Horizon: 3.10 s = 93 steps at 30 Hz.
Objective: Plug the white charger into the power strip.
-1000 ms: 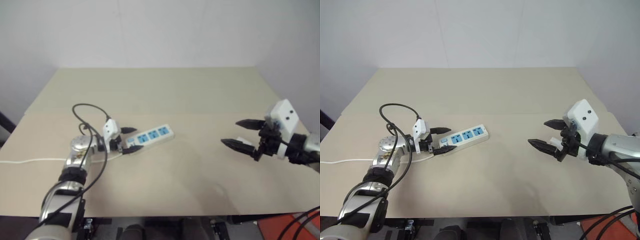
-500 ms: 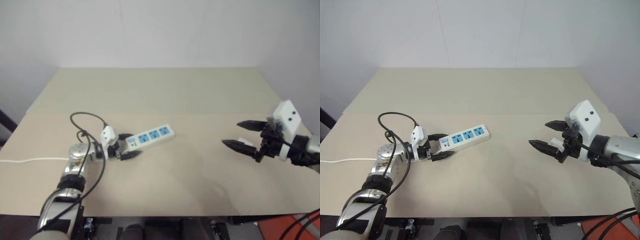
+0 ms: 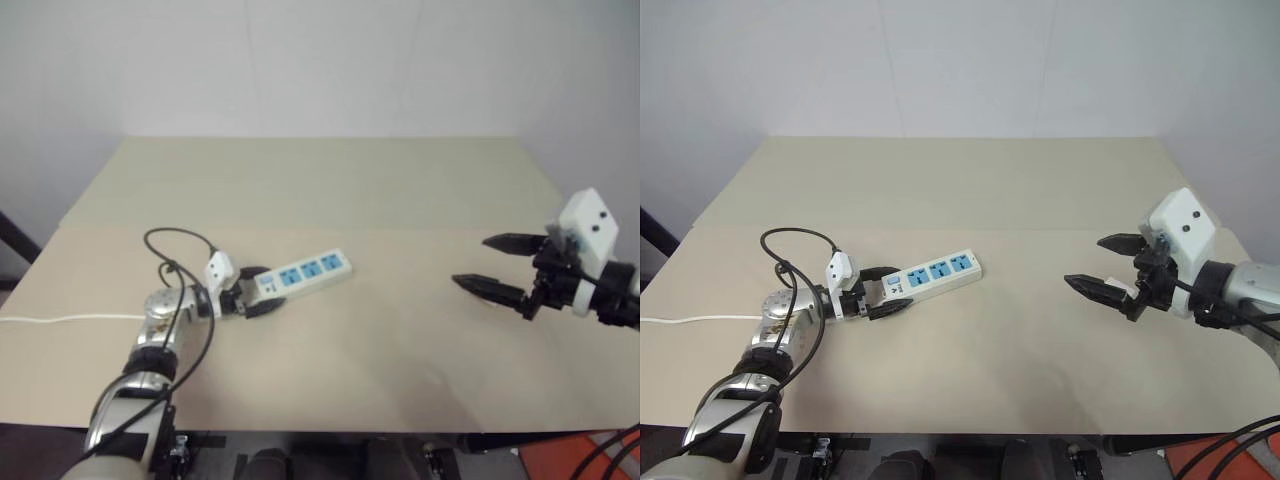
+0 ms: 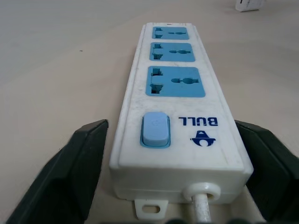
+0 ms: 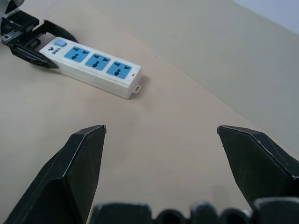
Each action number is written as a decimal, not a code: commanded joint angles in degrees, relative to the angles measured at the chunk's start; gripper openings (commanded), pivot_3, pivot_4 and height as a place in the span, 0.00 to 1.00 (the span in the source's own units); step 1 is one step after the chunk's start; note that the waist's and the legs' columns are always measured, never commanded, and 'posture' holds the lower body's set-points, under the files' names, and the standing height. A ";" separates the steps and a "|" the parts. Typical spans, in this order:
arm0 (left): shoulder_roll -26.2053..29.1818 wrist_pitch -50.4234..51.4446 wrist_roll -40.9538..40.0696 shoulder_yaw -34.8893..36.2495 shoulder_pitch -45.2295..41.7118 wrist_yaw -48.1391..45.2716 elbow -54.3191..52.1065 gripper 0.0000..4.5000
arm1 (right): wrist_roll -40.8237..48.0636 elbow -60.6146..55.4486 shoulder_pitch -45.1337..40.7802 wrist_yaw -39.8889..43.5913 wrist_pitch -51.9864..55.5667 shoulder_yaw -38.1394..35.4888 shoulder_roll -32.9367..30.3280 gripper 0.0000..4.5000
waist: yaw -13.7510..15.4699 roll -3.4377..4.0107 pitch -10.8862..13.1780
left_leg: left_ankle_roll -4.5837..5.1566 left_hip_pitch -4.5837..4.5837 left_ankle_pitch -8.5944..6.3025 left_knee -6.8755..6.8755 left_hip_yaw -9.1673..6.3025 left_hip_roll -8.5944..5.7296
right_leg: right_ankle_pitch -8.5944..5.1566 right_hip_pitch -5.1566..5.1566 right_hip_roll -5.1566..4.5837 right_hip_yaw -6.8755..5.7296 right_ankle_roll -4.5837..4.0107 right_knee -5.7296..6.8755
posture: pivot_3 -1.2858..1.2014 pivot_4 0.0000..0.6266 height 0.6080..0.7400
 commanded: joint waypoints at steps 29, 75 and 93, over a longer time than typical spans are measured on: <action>-5.43 4.50 2.61 -10.98 -5.24 -15.55 -10.97 0.73 | -20.26 37.57 -47.61 12.19 16.73 49.59 -11.33 1.00 | -0.81 0.03 -0.01 | 0.02 -0.65 -0.01 0.01 -0.02 0.00 | 0.05 -0.50 -0.02 -0.08 0.05 -0.68 | 0.52 0.24 1.00; -0.51 19.91 1.52 -13.74 12.14 -4.51 -36.95 0.73 | -54.79 76.10 -49.33 27.06 -13.88 57.85 11.90 1.00 | -1.04 0.24 -0.11 | -0.39 -0.80 0.22 0.12 -0.03 -0.12 | 0.15 -0.49 -0.16 -0.24 0.20 -0.60 | 0.52 0.24 1.00; 0.87 20.03 1.37 -14.00 12.03 -4.17 -36.63 0.73 | -56.25 70.58 -46.67 27.70 -13.50 54.25 12.39 0.27 | -1.31 0.23 -0.12 | -0.13 -0.22 0.08 0.17 -0.01 -0.11 | 0.17 -0.14 -0.14 -0.15 0.16 -0.21 | 0.52 0.24 1.00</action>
